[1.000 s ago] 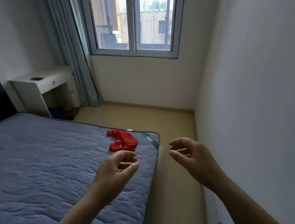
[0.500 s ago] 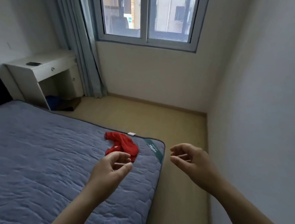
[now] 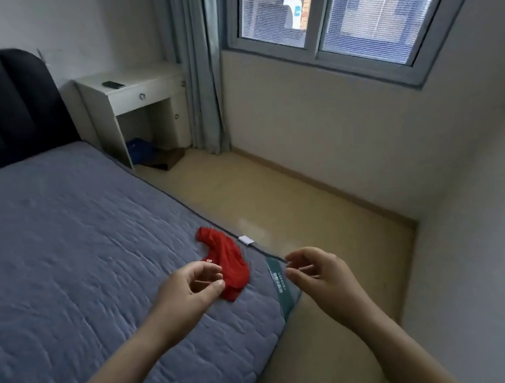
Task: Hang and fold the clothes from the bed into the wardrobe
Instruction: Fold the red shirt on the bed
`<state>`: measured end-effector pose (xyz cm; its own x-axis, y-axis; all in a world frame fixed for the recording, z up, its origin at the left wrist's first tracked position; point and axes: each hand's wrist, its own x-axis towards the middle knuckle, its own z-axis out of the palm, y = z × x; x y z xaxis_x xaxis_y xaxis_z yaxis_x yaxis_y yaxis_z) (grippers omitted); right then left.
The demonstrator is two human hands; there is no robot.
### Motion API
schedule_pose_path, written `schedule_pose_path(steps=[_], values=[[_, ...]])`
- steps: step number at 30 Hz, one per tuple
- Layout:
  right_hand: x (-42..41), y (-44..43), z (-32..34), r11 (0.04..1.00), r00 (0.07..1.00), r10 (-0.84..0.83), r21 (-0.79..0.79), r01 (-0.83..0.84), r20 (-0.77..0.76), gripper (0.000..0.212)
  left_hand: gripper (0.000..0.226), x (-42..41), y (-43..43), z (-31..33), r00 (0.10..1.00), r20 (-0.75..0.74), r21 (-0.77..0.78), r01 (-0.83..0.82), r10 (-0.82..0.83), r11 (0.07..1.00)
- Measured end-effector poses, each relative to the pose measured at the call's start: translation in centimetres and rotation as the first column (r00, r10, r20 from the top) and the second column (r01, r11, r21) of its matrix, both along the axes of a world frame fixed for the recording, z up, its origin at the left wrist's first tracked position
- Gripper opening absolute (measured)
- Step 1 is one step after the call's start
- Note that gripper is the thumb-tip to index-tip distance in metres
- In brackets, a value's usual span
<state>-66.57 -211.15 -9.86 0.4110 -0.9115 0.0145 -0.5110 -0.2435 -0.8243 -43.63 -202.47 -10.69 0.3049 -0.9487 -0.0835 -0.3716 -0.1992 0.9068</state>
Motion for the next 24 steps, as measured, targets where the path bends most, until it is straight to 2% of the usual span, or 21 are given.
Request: schedule_pose_path(steps=[5,10,16,24], values=[[-0.9,-9.3,0.0,0.993,0.992,0.118,0.031,-0.117,-0.045,0.016,0.015,-2.4,-5.4,-0.4,0.987,-0.026,0.038,-0.159,0.16,0.987],[1.4,-15.2,-1.6,0.972,0.969,0.23,0.075,-0.224,-0.089,0.015,0.014,-1.3,-9.2,-1.8,0.954,-0.05,0.067,-0.291,0.294,0.955],[4.4,-20.9,-4.4,0.964,0.958,0.258,0.094,-0.248,-0.122,0.016,0.015,1.4,-14.4,-4.4,0.939,-0.121,0.075,-0.315,0.322,0.946],[9.2,-27.9,-8.5,0.909,0.888,0.411,0.167,-0.382,-0.205,0.016,0.02,4.6,-18.7,-8.0,0.883,-0.136,0.142,-0.432,0.449,0.891]])
